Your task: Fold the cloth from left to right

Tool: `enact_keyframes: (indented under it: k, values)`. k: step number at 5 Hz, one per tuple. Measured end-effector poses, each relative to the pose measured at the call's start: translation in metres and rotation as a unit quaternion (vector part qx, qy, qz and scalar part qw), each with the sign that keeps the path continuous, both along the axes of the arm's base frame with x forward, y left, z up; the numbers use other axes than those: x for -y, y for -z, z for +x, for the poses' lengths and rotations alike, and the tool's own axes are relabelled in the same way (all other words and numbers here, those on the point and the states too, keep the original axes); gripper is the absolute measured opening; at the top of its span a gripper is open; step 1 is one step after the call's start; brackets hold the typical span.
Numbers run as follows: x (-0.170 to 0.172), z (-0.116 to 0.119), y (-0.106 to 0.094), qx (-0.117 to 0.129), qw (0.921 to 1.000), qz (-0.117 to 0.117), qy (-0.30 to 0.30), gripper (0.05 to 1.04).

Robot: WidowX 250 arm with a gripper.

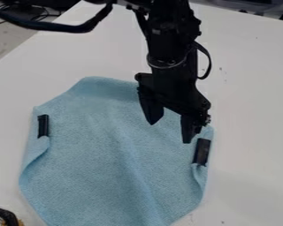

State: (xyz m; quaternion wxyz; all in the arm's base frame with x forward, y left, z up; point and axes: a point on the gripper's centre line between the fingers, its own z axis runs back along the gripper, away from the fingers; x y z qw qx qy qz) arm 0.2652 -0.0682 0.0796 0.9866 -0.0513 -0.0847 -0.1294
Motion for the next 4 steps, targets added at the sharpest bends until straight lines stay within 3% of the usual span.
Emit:
enact_keyframes:
  k: [1, 4]
  values:
    - [0.000, -0.004, 0.007, -0.013, 0.9999, 0.001, 0.000, 1.001]
    - [-0.118, -0.042, 0.011, -0.012, 0.9952, -0.016, -0.096, 0.999]
